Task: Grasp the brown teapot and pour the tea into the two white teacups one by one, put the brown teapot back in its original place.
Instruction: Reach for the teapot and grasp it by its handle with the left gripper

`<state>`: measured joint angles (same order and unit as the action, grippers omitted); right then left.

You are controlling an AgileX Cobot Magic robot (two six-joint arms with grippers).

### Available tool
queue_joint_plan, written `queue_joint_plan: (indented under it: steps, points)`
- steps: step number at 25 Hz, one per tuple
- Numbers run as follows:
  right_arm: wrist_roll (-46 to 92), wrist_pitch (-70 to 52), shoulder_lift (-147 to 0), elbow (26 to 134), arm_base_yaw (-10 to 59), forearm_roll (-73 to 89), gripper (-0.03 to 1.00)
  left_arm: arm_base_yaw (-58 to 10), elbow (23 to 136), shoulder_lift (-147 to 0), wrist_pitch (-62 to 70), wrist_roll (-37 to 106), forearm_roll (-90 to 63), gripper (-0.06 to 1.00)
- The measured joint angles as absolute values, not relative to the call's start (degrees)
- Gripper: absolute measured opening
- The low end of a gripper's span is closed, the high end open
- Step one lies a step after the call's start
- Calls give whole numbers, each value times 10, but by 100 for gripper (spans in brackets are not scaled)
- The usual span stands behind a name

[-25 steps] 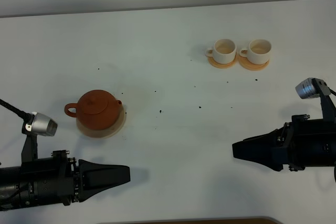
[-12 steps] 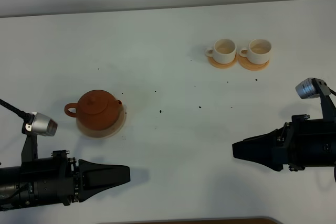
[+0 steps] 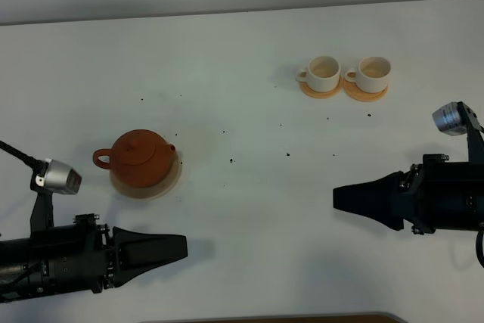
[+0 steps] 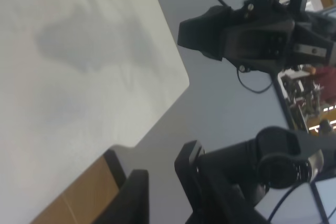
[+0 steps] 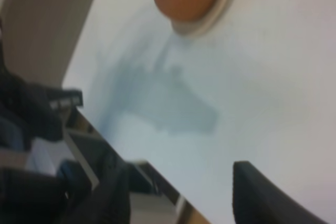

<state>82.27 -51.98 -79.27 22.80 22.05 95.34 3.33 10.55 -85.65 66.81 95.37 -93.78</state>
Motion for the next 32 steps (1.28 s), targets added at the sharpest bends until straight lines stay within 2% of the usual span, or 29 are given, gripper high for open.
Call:
queue_joint_plan:
  steps: [5, 11, 16, 20, 32]
  points:
    - [823, -516, -793, 228, 221, 1012, 47, 33, 124, -857, 668, 938, -936, 29]
    - [869, -500, -793, 248, 221, 1015, 47, 33, 195, -859, 668, 869, -906, 29]
    - [854, -495, -794, 281, 221, 988, 47, 33, 265, -860, 668, 787, -852, 29]
    - [760, -489, -795, 328, 221, 874, 47, 33, 323, -858, 668, 735, -820, 29]
    - [364, -533, -772, 503, 221, 420, 42, 33, 440, -858, 670, 646, -767, 29]
